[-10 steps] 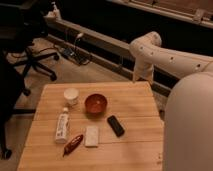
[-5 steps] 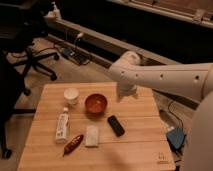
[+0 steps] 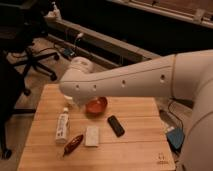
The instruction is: Move the arm in a circular motion
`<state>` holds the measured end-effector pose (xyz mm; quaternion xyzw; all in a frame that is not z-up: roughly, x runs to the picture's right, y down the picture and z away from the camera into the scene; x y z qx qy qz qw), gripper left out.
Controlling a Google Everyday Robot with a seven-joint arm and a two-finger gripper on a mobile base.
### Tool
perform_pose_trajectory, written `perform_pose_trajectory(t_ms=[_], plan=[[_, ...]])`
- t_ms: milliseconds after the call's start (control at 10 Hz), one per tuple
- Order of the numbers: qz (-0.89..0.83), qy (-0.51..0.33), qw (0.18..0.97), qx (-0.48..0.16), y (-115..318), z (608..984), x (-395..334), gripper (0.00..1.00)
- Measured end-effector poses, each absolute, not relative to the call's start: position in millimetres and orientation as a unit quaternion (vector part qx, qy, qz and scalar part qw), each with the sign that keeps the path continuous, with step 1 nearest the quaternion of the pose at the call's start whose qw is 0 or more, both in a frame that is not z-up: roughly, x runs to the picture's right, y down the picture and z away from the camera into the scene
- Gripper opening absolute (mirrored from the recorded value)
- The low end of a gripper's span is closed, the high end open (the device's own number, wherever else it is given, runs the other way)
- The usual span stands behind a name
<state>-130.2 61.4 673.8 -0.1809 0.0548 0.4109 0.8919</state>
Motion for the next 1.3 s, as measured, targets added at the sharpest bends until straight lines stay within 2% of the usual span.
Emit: perform_pose_trajectory(t_ms=[100,300,500,600,900,1100,1300], plan=[[0.384,0.033,0.905,-0.183,54.6,670.1,-162.0,0.65],[0.35,-0.008,0.921,-0.168,9.5,680.4,-219.7,0.65],[0.379,-0.006,0.916,-0.133,-57.9,714.0,-207.5,0.65],[0.42,0.012,0.901,-0.111,-99.9,739.3,-170.2,0.65],[0.537,0.08,0.835,-0.091,-147.3,788.4,-55.4,0.65],[0.604,0.132,0.78,-0.094,-141.1,806.2,23.5,0.65],[0.657,0.201,0.719,-0.1,-104.9,813.3,115.1,0.65]])
